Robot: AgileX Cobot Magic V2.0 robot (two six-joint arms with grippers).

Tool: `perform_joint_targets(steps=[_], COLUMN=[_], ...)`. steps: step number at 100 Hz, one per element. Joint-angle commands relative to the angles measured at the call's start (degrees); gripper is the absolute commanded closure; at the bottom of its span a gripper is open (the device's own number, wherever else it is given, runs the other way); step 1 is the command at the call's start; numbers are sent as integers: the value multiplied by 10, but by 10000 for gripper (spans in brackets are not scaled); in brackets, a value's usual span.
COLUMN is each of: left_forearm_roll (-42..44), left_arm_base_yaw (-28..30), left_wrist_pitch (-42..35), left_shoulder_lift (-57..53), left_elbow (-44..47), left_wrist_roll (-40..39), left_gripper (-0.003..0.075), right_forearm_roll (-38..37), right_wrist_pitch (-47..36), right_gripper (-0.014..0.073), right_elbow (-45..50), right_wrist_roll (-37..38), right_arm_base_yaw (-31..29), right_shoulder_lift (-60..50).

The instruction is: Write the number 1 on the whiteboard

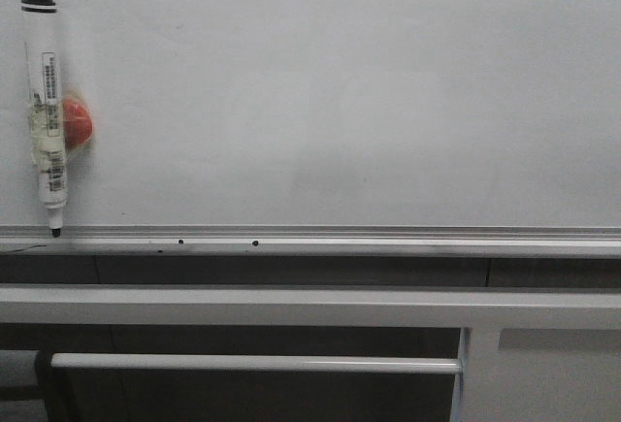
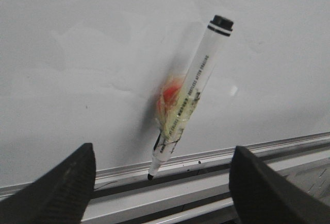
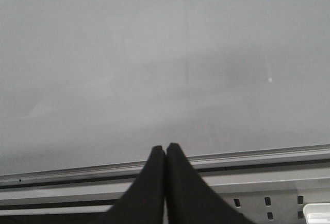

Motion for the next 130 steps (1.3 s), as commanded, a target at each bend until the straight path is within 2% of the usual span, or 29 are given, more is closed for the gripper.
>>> perform_joint_targets(steps=[1,21,35,63,79,130], left_forearm_roll=[-7,-21,-43,-147,-177,-201], left_arm_base_yaw=[0,-1,-41,-132,-146,-146], left_wrist_pitch=[-120,-240,-305,-369,-416,-423], left_shoulder_lift=[64,195,257,342,384,413], left_elbow=[-15,-15,-15,-17,-18,-51], left_wrist_roll=[-5,-5,-5,57,86,90], left_gripper=[230,230,230,230,230,230], right_forearm_roll=[2,2,2,2,2,2], right_wrist_pitch=[-42,-42,-42,-42,-42,-42], right_gripper=[643,643,643,643,643,643], right_elbow=[-17,-17,-17,-17,-17,-17], right_wrist_roll=[1,1,1,1,1,1], right_arm_base_yaw=[1,1,1,1,1,1], right_shoulder_lift=[12,12,12,12,12,12])
